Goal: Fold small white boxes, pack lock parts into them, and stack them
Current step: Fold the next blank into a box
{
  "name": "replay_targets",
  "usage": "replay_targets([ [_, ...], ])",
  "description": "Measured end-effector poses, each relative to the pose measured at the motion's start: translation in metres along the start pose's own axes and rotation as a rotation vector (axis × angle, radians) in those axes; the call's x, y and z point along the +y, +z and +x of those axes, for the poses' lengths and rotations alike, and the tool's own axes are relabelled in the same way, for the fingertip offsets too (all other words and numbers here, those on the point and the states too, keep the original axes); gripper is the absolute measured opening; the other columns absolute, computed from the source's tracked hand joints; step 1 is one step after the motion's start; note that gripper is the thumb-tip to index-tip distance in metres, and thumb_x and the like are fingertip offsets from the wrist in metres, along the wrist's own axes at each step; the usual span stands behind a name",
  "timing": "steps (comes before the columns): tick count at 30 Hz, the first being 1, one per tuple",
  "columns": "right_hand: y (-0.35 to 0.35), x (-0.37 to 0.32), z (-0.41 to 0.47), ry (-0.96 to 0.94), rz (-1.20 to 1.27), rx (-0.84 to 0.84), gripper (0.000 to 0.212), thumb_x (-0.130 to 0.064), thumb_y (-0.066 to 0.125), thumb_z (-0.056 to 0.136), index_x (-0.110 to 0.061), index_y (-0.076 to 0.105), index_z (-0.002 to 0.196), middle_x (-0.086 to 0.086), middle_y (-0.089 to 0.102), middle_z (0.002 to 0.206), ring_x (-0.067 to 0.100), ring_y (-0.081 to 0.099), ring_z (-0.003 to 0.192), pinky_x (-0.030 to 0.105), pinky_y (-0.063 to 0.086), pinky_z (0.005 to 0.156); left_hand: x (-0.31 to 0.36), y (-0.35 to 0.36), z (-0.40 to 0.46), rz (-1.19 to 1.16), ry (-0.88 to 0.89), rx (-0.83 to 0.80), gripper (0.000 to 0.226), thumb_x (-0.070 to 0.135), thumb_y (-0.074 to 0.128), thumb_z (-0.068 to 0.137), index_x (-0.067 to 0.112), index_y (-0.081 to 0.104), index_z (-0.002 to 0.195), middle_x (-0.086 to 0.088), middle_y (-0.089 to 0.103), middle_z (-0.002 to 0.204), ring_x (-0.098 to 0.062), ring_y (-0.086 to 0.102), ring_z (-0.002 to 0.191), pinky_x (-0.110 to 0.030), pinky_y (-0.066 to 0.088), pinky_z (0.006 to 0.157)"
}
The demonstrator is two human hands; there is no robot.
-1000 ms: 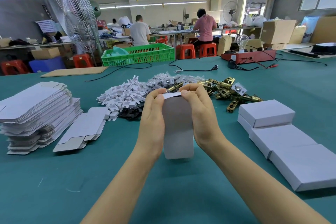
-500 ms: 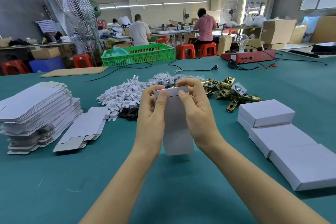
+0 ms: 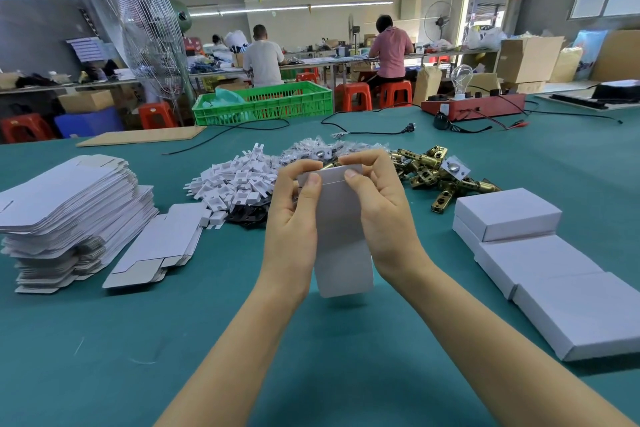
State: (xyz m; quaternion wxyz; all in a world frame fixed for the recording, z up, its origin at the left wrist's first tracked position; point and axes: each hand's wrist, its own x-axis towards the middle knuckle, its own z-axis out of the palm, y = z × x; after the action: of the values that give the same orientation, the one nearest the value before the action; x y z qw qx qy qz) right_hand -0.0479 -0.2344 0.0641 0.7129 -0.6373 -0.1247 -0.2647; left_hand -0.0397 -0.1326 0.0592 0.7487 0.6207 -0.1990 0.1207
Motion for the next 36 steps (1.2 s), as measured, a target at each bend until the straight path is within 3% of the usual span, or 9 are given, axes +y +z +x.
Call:
replay_targets([
  [5, -0.0021, 0.0002, 0.0024, 0.012, 0.020, 0.012, 0.011, -0.026, 0.046, 0.084, -0.031, 0.056, 0.087, -0.010, 0.057, 0.087, -0.002, 0.053, 0.074, 0.010, 0.042, 0.063, -0.0010, -0.0023, 0.0020, -0.035, -0.007, -0.016, 0.014, 0.035, 0.052, 0.091, 0.038, 0.066, 0.091, -0.004, 0.066, 0.106, -0.023, 0.058, 0.094, -0.047, 0.048, 0.083],
  [12, -0.0026, -0.0018, 0.0030, -0.004, 0.012, 0.019, 0.012, -0.031, 0.048, 0.089, -0.021, 0.055, 0.088, -0.009, 0.057, 0.083, 0.005, 0.052, 0.076, 0.014, 0.043, 0.067, 0.0010, -0.0027, 0.0023, -0.028, -0.015, -0.001, 0.013, 0.040, 0.055, 0.089, 0.039, 0.067, 0.085, 0.007, 0.064, 0.089, -0.018, 0.056, 0.086, -0.046, 0.046, 0.081],
  [17, -0.0004, 0.0007, 0.0015, -0.005, -0.045, 0.018, 0.013, -0.024, 0.047, 0.099, -0.017, 0.055, 0.092, 0.020, 0.060, 0.099, 0.014, 0.053, 0.080, 0.025, 0.044, 0.070, 0.0011, -0.0031, 0.0011, -0.042, -0.033, 0.015, 0.015, 0.039, 0.054, 0.092, 0.035, 0.064, 0.082, 0.009, 0.064, 0.083, -0.012, 0.055, 0.078, -0.043, 0.044, 0.077],
  [23, -0.0014, 0.0027, 0.0038, 0.033, -0.030, 0.056, 0.021, -0.024, 0.045, 0.102, -0.018, 0.057, 0.086, -0.011, 0.058, 0.079, 0.001, 0.051, 0.070, 0.010, 0.041, 0.061, 0.0024, -0.0013, 0.0017, -0.034, -0.079, 0.046, 0.014, 0.037, 0.054, 0.085, 0.038, 0.063, 0.074, 0.014, 0.064, 0.081, -0.013, 0.054, 0.079, -0.040, 0.042, 0.077],
  [32, 0.0025, 0.0059, 0.0032, 0.076, -0.046, 0.077, 0.022, -0.034, 0.044, 0.085, -0.017, 0.058, 0.088, -0.011, 0.058, 0.083, 0.002, 0.051, 0.076, 0.013, 0.040, 0.064, 0.0033, -0.0009, 0.0006, -0.021, -0.119, 0.058, 0.016, 0.033, 0.051, 0.081, 0.039, 0.060, 0.069, 0.007, 0.063, 0.081, -0.015, 0.052, 0.077, -0.035, 0.042, 0.066],
  [36, 0.0001, 0.0079, 0.0036, 0.075, -0.067, 0.080, 0.017, -0.026, 0.043, 0.085, -0.016, 0.056, 0.088, -0.009, 0.056, 0.086, -0.003, 0.049, 0.074, 0.009, 0.038, 0.063, 0.0022, -0.0004, -0.0004, 0.013, -0.141, 0.052, 0.012, 0.033, 0.049, 0.079, 0.036, 0.058, 0.072, 0.009, 0.061, 0.077, -0.014, 0.051, 0.074, -0.031, 0.041, 0.059],
])
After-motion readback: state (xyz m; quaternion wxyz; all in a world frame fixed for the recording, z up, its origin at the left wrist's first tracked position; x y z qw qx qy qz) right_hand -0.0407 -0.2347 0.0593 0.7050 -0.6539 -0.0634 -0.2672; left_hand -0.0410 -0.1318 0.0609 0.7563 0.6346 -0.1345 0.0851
